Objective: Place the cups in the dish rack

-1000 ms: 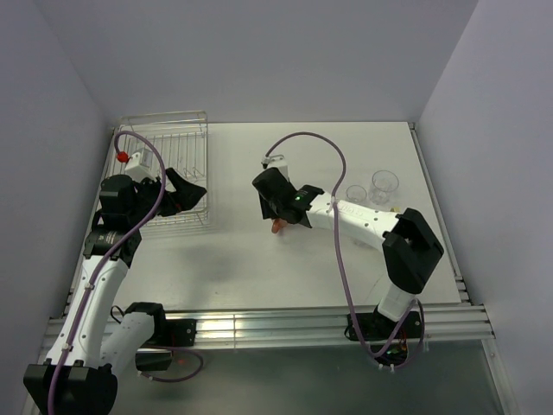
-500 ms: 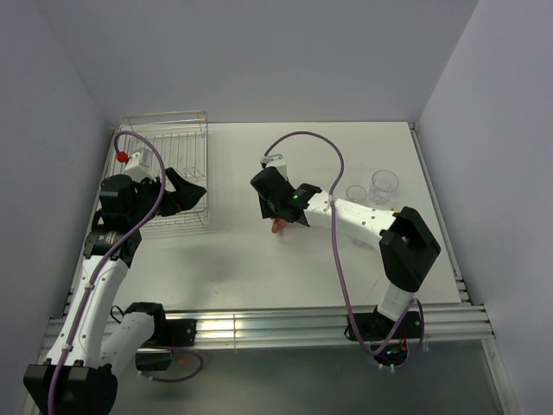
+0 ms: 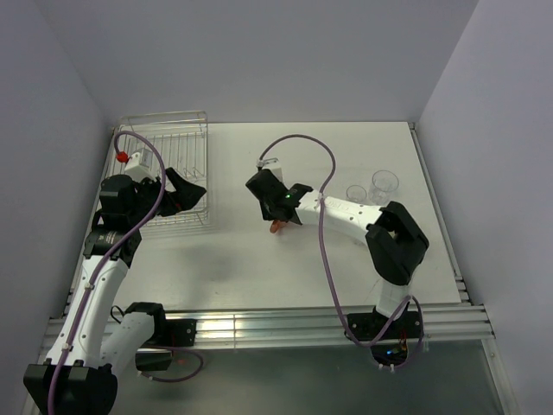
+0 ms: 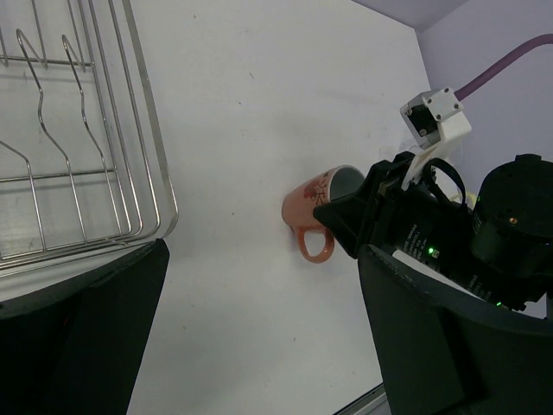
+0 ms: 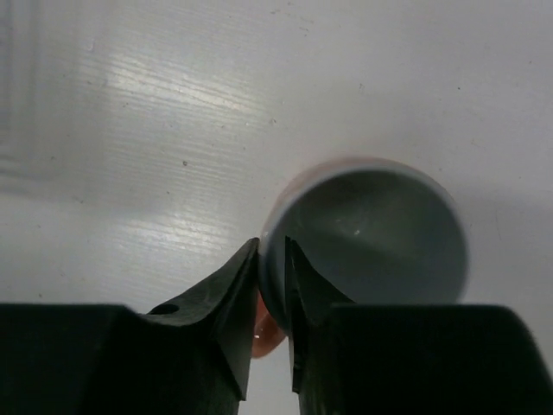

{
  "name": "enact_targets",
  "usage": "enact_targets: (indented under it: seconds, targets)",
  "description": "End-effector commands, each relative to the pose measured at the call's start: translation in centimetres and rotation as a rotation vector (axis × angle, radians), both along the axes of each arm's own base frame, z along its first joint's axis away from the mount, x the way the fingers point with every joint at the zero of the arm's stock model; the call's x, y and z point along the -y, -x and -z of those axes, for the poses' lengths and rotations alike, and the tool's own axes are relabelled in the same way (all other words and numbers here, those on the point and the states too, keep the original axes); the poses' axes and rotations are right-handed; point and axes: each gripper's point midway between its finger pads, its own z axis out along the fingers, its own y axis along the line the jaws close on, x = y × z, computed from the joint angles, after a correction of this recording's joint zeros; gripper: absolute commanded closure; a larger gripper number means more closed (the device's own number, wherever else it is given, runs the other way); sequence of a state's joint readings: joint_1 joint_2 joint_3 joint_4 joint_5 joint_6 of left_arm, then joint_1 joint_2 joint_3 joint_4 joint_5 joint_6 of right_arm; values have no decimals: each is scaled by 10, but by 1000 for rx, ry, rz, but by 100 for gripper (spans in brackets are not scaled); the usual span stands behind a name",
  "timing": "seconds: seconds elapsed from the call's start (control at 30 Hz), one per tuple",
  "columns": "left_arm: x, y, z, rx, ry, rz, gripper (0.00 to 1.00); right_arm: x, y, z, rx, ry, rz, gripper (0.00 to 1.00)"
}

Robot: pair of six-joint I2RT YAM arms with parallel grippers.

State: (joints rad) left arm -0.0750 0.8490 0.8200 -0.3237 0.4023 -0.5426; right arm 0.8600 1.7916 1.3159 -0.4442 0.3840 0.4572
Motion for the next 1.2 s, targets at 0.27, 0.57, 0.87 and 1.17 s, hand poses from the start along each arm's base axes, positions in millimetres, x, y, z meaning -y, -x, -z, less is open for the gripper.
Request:
enact_targets:
  seconds: [0.27,0.57,0.87,1.17]
  targets:
    - [-1,-6,-11,28,-6,-4,1,-12,-17,-36,67,-35,24,100]
    - [11,-15,-21,27,59,39,1,-21,-7,-153,165,-429,-134,100]
    - [34,-13,-55,88,182,163,2,-2,20,-255,206,-949,-372,100]
    - [70,-12,-87,168,261,274,1,-10,67,-317,206,-1283,-632,100]
